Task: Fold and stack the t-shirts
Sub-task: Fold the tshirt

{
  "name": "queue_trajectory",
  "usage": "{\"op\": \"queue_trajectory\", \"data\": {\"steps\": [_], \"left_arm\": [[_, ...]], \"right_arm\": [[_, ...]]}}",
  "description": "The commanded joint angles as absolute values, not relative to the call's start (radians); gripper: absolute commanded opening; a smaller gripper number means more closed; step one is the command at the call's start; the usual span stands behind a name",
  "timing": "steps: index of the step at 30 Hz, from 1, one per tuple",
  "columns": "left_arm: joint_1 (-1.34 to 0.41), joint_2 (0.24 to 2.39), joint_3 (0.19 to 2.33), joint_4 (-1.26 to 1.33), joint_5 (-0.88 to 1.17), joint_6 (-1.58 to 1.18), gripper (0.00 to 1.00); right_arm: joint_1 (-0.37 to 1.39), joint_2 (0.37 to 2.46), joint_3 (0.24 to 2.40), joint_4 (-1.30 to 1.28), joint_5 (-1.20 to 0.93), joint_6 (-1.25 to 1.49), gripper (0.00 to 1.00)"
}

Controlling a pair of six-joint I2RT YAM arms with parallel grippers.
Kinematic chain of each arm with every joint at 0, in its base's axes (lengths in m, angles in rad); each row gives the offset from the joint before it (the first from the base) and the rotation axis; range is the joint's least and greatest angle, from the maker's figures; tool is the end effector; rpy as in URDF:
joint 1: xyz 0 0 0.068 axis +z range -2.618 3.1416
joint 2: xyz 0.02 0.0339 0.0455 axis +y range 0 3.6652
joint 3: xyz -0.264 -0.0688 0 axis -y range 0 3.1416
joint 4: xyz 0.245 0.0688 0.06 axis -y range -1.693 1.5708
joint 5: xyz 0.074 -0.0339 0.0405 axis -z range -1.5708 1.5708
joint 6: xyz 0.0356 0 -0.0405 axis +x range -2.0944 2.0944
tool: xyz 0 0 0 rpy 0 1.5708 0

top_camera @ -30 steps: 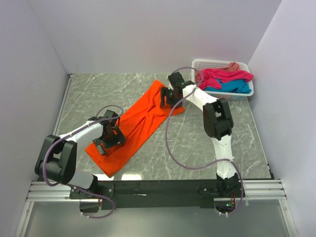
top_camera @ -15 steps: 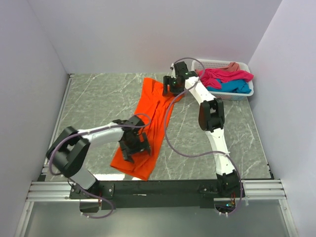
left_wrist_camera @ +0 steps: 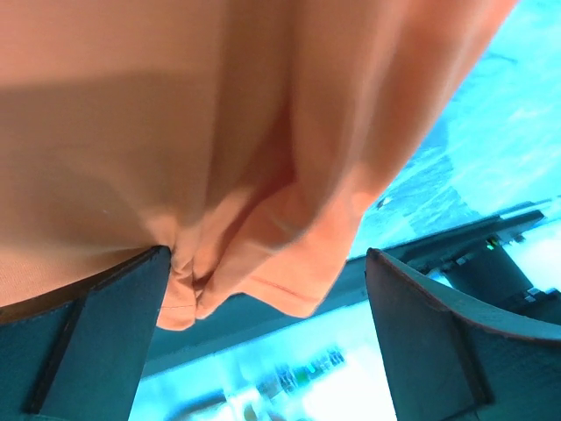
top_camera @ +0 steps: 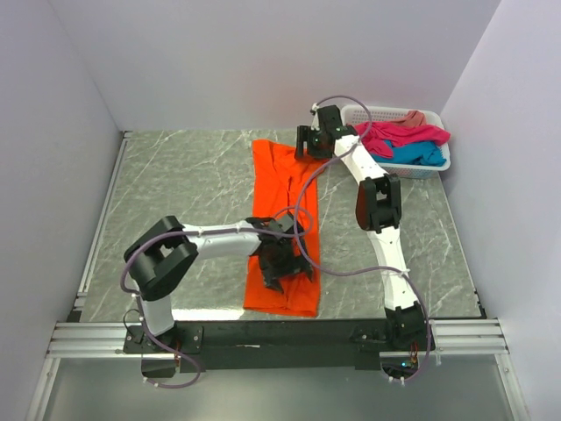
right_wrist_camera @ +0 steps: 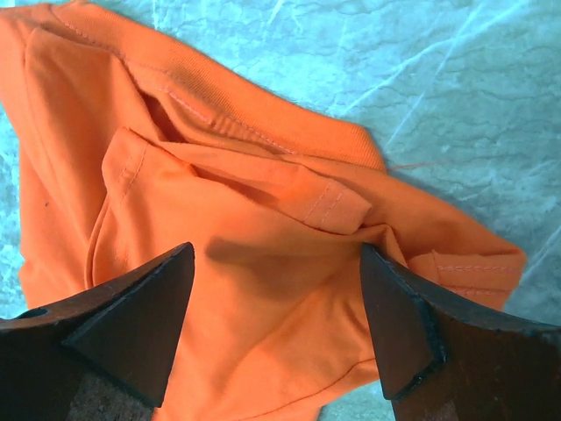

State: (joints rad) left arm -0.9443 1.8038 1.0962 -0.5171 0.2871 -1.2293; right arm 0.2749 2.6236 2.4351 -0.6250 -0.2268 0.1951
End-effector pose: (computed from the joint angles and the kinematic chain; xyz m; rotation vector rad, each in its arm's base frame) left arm 0.1928 -0.2836 0.1550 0.3484 -2.9578 0.6609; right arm 0.5521 0.1640 0.1783 -0.2054 2.4052 0.4905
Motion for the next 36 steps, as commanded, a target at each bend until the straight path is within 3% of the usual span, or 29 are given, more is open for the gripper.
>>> {"op": "queue_trajectory", "data": {"steps": [1, 11, 14, 18, 24, 30, 36], "left_arm": [[-1.015, 1.821, 1.169, -0.561, 0.108, -1.255, 0.99], [-1.134, 1.520, 1.201, -0.865, -0.327, -1.293, 0.99], [-1.131, 1.405, 1.048, -0.859, -0.354, -1.336, 0.99], [-1.080, 1.194, 0.818, -0.810, -0.316, -1.330, 0.99], [-1.040, 1.042, 0.635, -0.674, -0.217, -1.264, 0.99], [-1.029, 1.034, 0.530, -0.525, -0.118, -1.213, 0.99], [-1.025, 1.092, 0.506, -0.443, -0.031, -1.167, 0.77]], "right_arm": [[0.302, 2.585, 2.491, -0.610, -0.192, 0.147, 0.83], [0.348, 2.194, 2.240, -0.603, -0.046, 0.185, 0.84], [0.385, 1.984, 1.967, -0.539, -0.002, 0.259, 0.85], [0.463, 1.660, 1.376, -0.372, 0.113, 0.406, 0.86], [0.721, 1.281, 0.861, -0.352, 0.175, 0.621, 0.86], [0.900, 1.113, 0.646, -0.489, 0.106, 0.811, 0.84], [1.023, 1.054, 0.606, -0.491, 0.029, 0.917, 0.82]]}}
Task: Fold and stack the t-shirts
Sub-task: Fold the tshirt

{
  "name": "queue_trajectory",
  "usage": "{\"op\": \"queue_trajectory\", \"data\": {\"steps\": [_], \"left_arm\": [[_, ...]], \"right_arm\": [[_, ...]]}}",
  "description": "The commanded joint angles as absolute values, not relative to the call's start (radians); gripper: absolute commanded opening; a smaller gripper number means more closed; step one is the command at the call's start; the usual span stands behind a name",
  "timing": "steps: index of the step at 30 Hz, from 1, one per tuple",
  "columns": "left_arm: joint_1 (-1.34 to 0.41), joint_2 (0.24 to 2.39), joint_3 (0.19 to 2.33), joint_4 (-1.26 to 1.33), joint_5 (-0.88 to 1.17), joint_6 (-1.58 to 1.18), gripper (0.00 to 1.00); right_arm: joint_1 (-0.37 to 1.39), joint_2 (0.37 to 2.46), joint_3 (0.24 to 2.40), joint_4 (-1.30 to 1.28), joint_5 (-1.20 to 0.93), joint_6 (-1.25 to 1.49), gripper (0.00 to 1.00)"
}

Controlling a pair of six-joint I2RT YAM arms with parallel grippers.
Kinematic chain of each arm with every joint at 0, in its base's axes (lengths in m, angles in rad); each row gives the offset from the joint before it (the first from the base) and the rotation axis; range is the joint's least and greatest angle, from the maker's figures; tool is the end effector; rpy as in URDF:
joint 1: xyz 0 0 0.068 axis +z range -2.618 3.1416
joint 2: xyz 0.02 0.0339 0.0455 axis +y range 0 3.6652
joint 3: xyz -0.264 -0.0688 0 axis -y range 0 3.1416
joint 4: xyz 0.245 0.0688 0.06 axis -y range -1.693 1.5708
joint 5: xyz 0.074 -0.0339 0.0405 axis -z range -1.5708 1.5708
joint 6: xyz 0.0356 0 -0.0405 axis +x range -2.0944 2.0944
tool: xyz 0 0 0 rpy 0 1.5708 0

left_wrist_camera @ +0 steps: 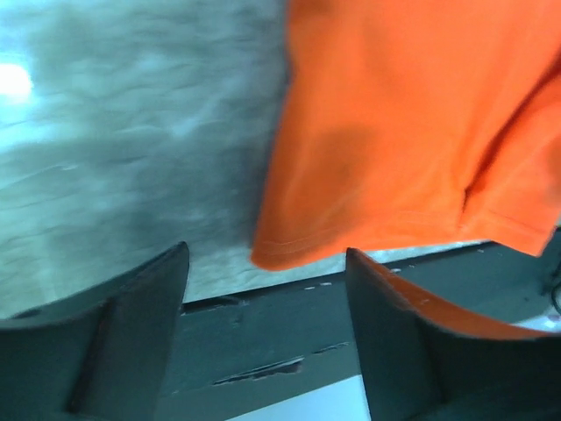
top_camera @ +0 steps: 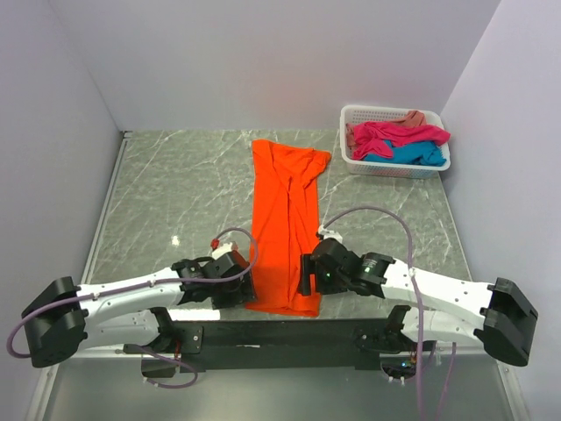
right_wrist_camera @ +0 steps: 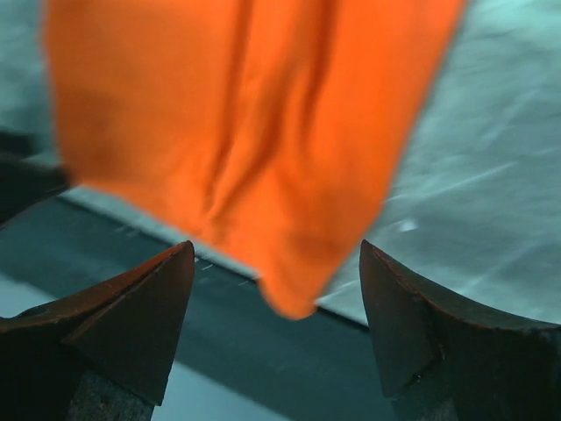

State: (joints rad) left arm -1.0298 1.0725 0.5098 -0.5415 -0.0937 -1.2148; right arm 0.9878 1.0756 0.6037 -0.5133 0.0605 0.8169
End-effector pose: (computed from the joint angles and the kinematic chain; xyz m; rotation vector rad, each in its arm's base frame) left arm 0.0967 -0.1545 0.1677 -0.2903 2.7910 -0.5438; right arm 0.1122 0.1663 0.1966 -0.2038 2.6653 0.5823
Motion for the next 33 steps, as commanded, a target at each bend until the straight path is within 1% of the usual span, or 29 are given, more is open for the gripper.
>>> {"op": "queue_trajectory", "data": {"steps": [1, 5, 6, 7, 11, 12, 13, 16, 17, 18, 19, 20, 21, 22, 23, 24, 26, 31, 33], "left_arm": [[-1.025, 1.098, 0.502, -0.431, -0.022, -1.164, 0.71], [-1.022, 1.147, 0.494, -0.406, -0.009, -1.161, 0.61], [-1.022, 1.170, 0.511, -0.434, -0.009, -1.163, 0.58], [-1.022, 1.180, 0.517, -0.446, -0.009, -1.163, 0.52], [-1.022, 1.189, 0.506, -0.459, -0.009, -1.178, 0.41], [-1.022, 1.192, 0.506, -0.459, -0.009, -1.181, 0.37], [-1.022, 1.193, 0.505, -0.463, -0.009, -1.187, 0.29], [-1.022, 1.193, 0.502, -0.479, -0.009, -1.198, 0.18], [-1.022, 1.187, 0.489, -0.474, -0.009, -1.203, 0.16], [-1.022, 1.184, 0.483, -0.465, 0.008, -1.206, 0.14], [-1.022, 1.181, 0.477, -0.453, 0.017, -1.204, 0.09], [-1.022, 1.177, 0.476, -0.442, 0.018, -1.207, 0.06], [-1.023, 1.175, 0.476, -0.445, 0.018, -1.210, 0.04], [-1.022, 1.175, 0.479, -0.455, 0.008, -1.213, 0.01], [-1.023, 1.170, 0.482, -0.478, 0.005, -1.222, 0.01], [-1.023, 1.164, 0.479, -0.483, 0.005, -1.227, 0.01], [-1.029, 1.135, 0.462, -0.486, 0.017, -1.244, 0.01], [-1.049, 1.066, 0.445, -0.531, 0.028, -1.284, 0.01], [-1.049, 1.037, 0.448, -0.523, 0.063, -1.263, 0.01]], "right_arm": [[1.031, 1.058, 0.603, -0.489, 0.023, 0.923, 0.81], [1.063, 1.091, 0.571, -0.509, 0.040, 0.994, 0.80], [1.072, 1.100, 0.568, -0.526, 0.044, 1.005, 0.80], [1.086, 1.101, 0.563, -0.532, 0.052, 1.018, 0.80], [1.108, 1.092, 0.513, -0.508, 0.040, 1.072, 0.78], [1.111, 1.091, 0.500, -0.499, 0.037, 1.078, 0.77], [1.115, 1.091, 0.489, -0.488, 0.026, 1.086, 0.76], [1.120, 1.098, 0.450, -0.428, 0.015, 1.098, 0.70], [1.118, 1.103, 0.433, -0.395, 0.020, 1.103, 0.67], [1.120, 1.114, 0.428, -0.379, 0.026, 1.100, 0.62], [1.118, 1.121, 0.423, -0.365, 0.032, 1.097, 0.59], [1.120, 1.127, 0.420, -0.354, 0.034, 1.095, 0.53], [1.121, 1.144, 0.422, -0.341, 0.029, 1.095, 0.36], [1.124, 1.150, 0.420, -0.341, 0.019, 1.103, 0.28], [1.132, 1.155, 0.423, -0.354, 0.014, 1.107, 0.23], [1.164, 1.151, 0.423, -0.363, 0.017, 1.117, 0.12], [1.195, 1.135, 0.425, -0.394, 0.017, 1.158, 0.01], [1.299, 1.063, 0.416, -0.431, 0.003, 1.241, 0.00], [1.301, 1.037, 0.419, -0.439, 0.002, 1.244, 0.00]]}}
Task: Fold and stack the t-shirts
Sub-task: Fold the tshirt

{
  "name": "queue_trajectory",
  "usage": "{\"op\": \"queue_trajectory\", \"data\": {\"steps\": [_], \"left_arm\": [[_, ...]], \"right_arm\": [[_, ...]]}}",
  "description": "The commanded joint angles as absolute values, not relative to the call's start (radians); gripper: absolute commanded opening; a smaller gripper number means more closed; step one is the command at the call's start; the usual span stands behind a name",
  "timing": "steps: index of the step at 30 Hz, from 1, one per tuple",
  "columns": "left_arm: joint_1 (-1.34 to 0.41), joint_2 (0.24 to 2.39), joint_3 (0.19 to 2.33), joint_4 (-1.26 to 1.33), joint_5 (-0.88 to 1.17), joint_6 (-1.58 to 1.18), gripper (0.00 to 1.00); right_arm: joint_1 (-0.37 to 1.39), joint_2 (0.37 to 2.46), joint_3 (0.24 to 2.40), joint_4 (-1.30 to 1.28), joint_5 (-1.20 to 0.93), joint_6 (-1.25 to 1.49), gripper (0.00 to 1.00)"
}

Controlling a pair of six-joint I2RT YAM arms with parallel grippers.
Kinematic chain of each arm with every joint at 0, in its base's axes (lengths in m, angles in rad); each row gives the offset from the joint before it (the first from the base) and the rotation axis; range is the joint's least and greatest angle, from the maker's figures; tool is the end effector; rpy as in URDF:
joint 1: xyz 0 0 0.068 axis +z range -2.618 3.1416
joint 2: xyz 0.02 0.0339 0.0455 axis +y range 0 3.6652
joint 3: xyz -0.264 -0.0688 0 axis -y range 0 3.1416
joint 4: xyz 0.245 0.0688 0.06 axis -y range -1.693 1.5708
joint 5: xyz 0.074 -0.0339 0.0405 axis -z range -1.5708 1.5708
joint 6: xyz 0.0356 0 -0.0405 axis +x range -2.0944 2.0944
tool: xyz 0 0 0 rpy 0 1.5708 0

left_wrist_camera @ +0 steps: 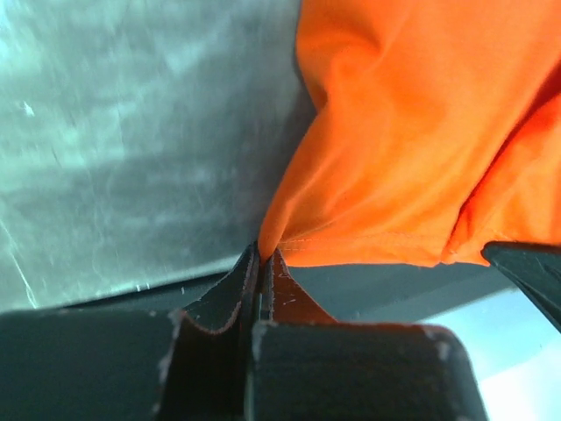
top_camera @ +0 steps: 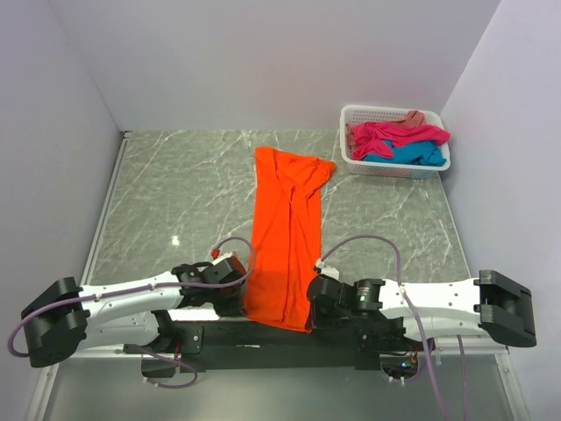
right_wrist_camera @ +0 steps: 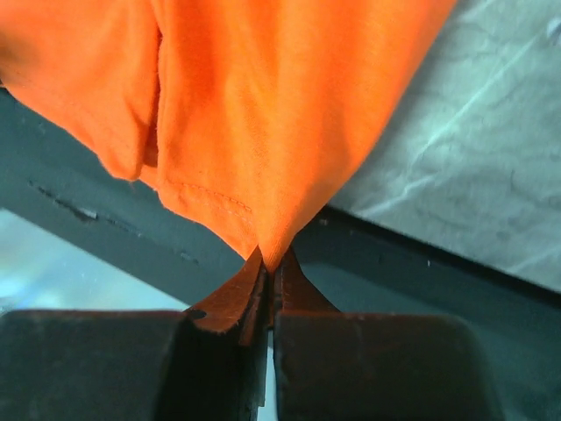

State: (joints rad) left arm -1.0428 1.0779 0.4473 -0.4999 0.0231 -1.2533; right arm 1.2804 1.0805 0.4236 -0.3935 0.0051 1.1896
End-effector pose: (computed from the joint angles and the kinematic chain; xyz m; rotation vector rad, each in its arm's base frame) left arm 0.0875 -0.1516 0.1509 -0.2992 2.9045 -0.6097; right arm 0.0520 0.1732 0.1492 -0.1287 2.8753 0.7211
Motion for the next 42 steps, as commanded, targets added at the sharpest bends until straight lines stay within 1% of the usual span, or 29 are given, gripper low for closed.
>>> {"op": "queue_trajectory", "data": {"steps": [1, 4, 5, 7, 12, 16, 19, 23, 26, 28, 32, 37, 42], "left_arm": [[-1.048, 1.031, 0.457, -0.514, 0.067, -1.252, 0.01], [-1.042, 1.034, 0.521, -0.526, 0.045, -1.201, 0.01], [-1.034, 1.048, 0.555, -0.528, 0.038, -1.172, 0.01], [-0.982, 1.066, 0.583, -0.519, 0.044, -1.134, 0.01], [-0.846, 1.132, 0.695, -0.525, 0.003, -1.034, 0.01], [-0.767, 1.181, 0.776, -0.440, -0.032, -0.982, 0.01], [-0.724, 1.258, 0.891, -0.400, -0.078, -0.957, 0.01], [-0.681, 1.397, 1.021, -0.383, -0.136, -0.908, 0.01], [-0.650, 1.492, 1.112, -0.393, -0.152, -0.879, 0.01], [-0.623, 1.538, 1.170, -0.397, -0.127, -0.859, 0.01], [-0.601, 1.650, 1.239, -0.413, -0.138, -0.850, 0.01], [-0.566, 1.729, 1.307, -0.416, -0.159, -0.862, 0.01], [-0.535, 1.799, 1.356, -0.388, -0.117, -0.830, 0.01]], "right_arm": [[1.301, 1.029, 0.426, -0.451, 0.027, 1.229, 0.00], [1.279, 1.008, 0.498, -0.555, 0.121, 1.200, 0.00], [1.260, 1.003, 0.538, -0.581, 0.191, 1.181, 0.00], [1.235, 1.005, 0.567, -0.620, 0.242, 1.142, 0.00], [1.106, 1.040, 0.650, -0.559, 0.316, 1.008, 0.00], [0.988, 1.087, 0.721, -0.503, 0.362, 0.879, 0.00], [0.913, 1.135, 0.782, -0.436, 0.394, 0.815, 0.00], [0.836, 1.221, 0.848, -0.375, 0.400, 0.750, 0.00], [0.775, 1.273, 0.883, -0.333, 0.361, 0.704, 0.00], [0.750, 1.299, 0.908, -0.322, 0.347, 0.669, 0.00], [0.681, 1.360, 0.926, -0.253, 0.290, 0.620, 0.00], [0.621, 1.437, 0.965, -0.192, 0.233, 0.569, 0.00], [0.577, 1.538, 1.020, -0.176, 0.184, 0.555, 0.00]]}}
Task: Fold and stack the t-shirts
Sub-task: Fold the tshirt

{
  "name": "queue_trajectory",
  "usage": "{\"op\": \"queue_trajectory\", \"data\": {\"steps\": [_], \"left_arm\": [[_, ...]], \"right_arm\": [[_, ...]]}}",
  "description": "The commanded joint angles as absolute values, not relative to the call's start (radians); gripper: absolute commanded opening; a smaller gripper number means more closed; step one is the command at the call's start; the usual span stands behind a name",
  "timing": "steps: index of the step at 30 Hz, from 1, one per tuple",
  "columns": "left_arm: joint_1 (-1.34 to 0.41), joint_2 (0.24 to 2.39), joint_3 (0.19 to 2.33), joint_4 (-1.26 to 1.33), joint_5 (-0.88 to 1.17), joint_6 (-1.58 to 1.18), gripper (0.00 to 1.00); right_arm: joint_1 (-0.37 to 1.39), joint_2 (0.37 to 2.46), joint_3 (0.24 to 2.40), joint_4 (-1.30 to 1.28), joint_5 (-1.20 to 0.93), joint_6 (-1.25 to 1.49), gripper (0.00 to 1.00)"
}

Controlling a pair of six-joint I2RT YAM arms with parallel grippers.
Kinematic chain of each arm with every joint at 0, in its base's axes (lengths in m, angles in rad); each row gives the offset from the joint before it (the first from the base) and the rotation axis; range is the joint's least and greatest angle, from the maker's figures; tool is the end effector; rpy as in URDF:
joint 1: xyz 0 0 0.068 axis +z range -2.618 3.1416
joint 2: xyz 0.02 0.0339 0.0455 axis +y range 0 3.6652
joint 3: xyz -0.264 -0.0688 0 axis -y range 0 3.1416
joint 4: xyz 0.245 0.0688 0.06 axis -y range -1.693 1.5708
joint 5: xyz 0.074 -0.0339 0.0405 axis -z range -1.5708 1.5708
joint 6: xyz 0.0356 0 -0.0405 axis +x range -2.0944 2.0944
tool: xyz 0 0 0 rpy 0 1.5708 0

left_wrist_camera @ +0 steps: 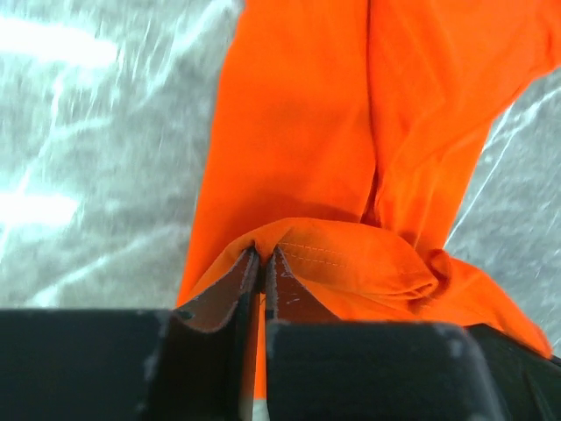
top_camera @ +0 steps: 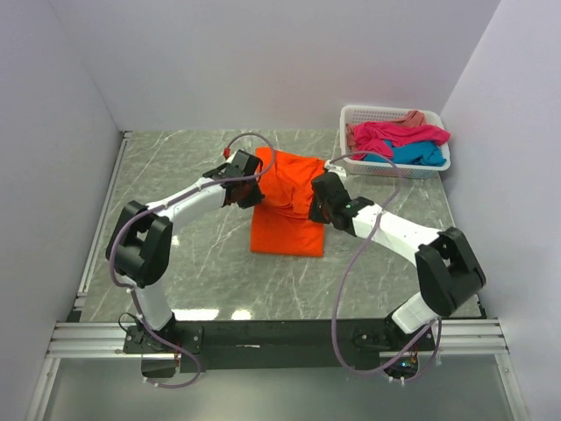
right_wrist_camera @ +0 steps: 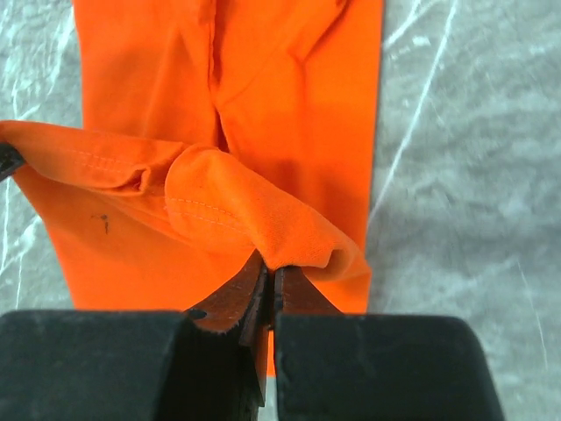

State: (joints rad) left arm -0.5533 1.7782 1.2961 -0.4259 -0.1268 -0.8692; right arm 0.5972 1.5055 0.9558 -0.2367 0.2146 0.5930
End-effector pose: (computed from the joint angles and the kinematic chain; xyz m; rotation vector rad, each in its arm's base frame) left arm 0.3312 -0.1993 0.2252 -0.4514 2.4837 -0.4455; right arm 0.2688 0.1736 0.2231 0.1001 2.3572 0.3363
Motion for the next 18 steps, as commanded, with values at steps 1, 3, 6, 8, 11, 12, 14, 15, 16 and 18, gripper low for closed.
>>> {"op": "queue_trajectory", "data": {"steps": [1, 3, 6, 8, 11, 12, 14, 15, 16, 18], "left_arm": [[-0.532, 1.813, 1.377, -0.387, -0.103, -0.830, 0.10], [-0.525, 1.862, 1.408, -0.402, -0.084, -0.818, 0.11], [-0.505, 1.917, 1.472, -0.436, -0.115, -0.819, 0.23], [-0.492, 1.924, 1.502, -0.462, -0.118, -0.818, 0.45], [-0.485, 1.857, 1.473, -0.436, -0.117, -0.804, 0.99], [-0.485, 1.833, 1.454, -0.430, -0.115, -0.801, 1.00], [-0.485, 1.763, 1.392, -0.425, -0.123, -0.802, 0.99], [-0.485, 1.740, 1.335, -0.422, -0.117, -0.802, 0.99], [-0.485, 1.695, 1.301, -0.417, -0.107, -0.808, 0.99], [-0.485, 1.652, 1.231, -0.407, -0.089, -0.821, 1.00]], "right_arm": [[0.565, 1.554, 1.034, -0.172, 0.180, 0.555, 0.01], [0.551, 1.597, 1.055, -0.163, 0.163, 0.558, 0.06], [0.517, 1.670, 1.123, -0.179, 0.131, 0.571, 0.40], [0.496, 1.709, 1.190, -0.218, 0.098, 0.575, 0.53], [0.488, 1.686, 1.213, -0.229, 0.072, 0.569, 0.62], [0.488, 1.671, 1.204, -0.222, 0.055, 0.560, 0.63], [0.489, 1.622, 1.146, -0.198, -0.001, 0.560, 0.64], [0.491, 1.606, 1.094, -0.184, -0.043, 0.558, 0.64], [0.494, 1.592, 1.068, -0.172, -0.066, 0.561, 0.65], [0.515, 1.568, 1.025, -0.135, -0.132, 0.558, 0.67]]}}
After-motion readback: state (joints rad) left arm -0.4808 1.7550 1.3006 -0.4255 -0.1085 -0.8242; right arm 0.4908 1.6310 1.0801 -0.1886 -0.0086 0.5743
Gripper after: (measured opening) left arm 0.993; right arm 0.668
